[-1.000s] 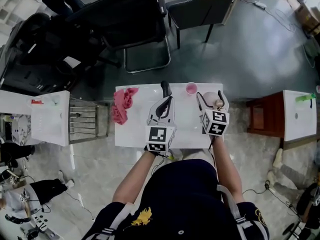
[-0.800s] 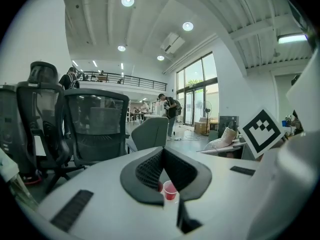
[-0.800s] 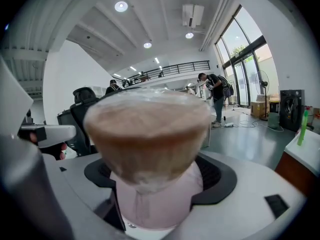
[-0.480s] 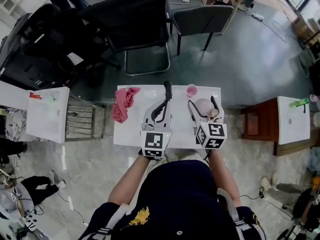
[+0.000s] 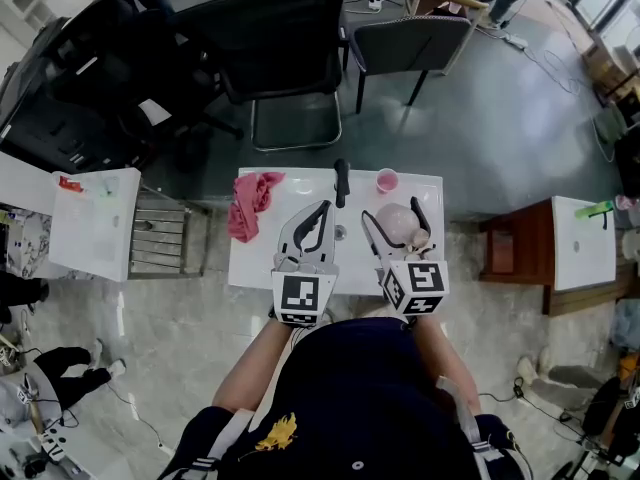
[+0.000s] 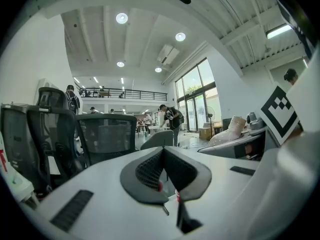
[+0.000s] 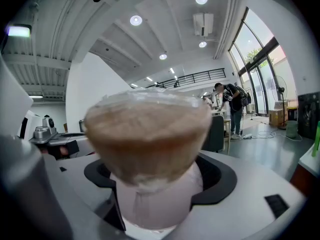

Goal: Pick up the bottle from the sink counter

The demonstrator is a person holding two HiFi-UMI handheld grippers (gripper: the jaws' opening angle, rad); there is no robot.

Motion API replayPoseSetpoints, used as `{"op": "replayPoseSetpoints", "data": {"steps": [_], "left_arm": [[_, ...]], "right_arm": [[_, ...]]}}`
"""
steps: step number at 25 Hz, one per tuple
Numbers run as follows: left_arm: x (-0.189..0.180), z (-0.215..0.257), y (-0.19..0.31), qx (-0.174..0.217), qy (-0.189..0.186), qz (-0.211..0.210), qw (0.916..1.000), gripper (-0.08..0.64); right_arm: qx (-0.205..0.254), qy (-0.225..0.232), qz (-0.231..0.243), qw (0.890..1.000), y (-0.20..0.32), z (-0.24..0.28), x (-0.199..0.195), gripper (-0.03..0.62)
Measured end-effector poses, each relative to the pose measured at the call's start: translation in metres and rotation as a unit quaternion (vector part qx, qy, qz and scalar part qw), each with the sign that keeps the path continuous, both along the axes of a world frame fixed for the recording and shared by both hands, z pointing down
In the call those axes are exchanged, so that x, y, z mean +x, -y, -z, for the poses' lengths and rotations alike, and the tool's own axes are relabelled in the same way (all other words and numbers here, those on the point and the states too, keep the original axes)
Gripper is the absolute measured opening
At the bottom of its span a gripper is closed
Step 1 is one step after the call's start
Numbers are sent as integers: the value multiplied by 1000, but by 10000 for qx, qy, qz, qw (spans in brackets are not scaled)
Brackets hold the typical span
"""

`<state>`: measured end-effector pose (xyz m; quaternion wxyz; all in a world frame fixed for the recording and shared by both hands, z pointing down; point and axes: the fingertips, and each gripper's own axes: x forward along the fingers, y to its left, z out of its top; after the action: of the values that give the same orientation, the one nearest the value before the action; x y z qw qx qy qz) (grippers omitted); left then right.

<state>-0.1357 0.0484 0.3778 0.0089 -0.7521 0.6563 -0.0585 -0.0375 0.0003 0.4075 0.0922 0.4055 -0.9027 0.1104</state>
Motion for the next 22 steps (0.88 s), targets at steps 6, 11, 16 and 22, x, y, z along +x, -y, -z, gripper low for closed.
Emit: {"op": "replayPoseSetpoints", "data": {"steps": [6, 11, 16, 22], "left_arm": [[-9, 8, -7, 96, -26, 51, 9999, 15], [-10, 12, -13, 131, -43, 3, 9999, 15], [-11, 14, -12, 173, -135, 5, 9998, 15], [-15, 11, -14, 128, -53, -19, 9999, 15]], "right_arm": [[95, 74, -37, 9999, -7, 12, -6, 436], [217, 85, -88, 9997, -15, 21, -7, 436], [229, 9, -80, 9997, -17, 17, -14, 436], [320, -52, -92, 9994, -18, 22, -14, 436]]}}
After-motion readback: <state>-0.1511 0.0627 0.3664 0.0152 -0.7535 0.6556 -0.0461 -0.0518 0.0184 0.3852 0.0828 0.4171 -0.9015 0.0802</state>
